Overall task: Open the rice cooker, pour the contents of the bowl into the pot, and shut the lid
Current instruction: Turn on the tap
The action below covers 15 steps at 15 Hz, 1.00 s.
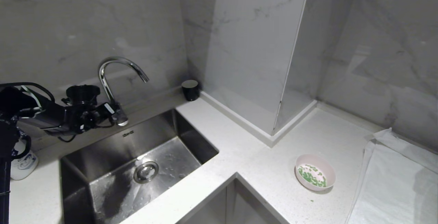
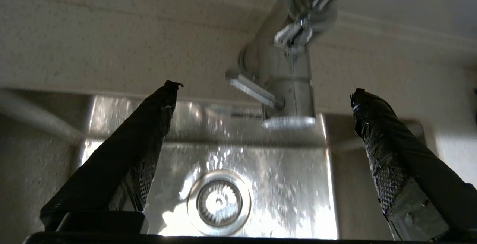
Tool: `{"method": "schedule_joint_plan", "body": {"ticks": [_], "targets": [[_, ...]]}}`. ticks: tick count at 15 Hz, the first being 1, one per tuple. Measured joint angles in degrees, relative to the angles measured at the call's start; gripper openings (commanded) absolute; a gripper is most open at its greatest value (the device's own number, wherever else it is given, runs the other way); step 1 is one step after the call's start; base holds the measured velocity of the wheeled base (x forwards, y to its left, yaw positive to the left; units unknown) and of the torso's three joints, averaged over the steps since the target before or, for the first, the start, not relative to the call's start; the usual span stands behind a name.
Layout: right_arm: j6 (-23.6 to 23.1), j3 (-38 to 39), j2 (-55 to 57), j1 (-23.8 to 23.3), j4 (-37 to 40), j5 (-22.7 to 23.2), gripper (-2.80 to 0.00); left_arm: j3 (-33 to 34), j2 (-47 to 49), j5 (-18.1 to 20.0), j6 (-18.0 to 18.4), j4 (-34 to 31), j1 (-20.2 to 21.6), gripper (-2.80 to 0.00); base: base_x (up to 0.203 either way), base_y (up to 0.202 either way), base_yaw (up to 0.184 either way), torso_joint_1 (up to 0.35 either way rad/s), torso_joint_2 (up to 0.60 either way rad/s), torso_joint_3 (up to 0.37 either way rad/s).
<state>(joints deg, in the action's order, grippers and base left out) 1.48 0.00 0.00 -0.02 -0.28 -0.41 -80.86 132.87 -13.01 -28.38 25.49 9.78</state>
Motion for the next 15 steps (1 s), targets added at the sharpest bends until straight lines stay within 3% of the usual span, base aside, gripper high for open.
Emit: {"method": "schedule_joint_plan", "body": {"ticks": [7,8,15], "targets": [[-0.01,0.00,0.00,0.02,-0.02,0.00,-2.80,-2.96,3.89,-0.91,-0.09,-0.02,0.74,0.00,0.000,0.000,0.000,0.000,0.00,0.000],[0.00,0.00,0.00,0.02,-0.03,0.00,-2.80,-3.80,4.45,-1.01,-0.20,0.00,0.98,-2.80,0.000,0.000,0.000,0.000,0.00,0.000],[-0.03,0.00,0.00,0.02,-0.03,0.01,-2.80,-7.90,7.30,-2.62,-0.26,-0.33,2.04,-2.80,0.000,0.000,0.000,0.000,0.00,0.000]]}}
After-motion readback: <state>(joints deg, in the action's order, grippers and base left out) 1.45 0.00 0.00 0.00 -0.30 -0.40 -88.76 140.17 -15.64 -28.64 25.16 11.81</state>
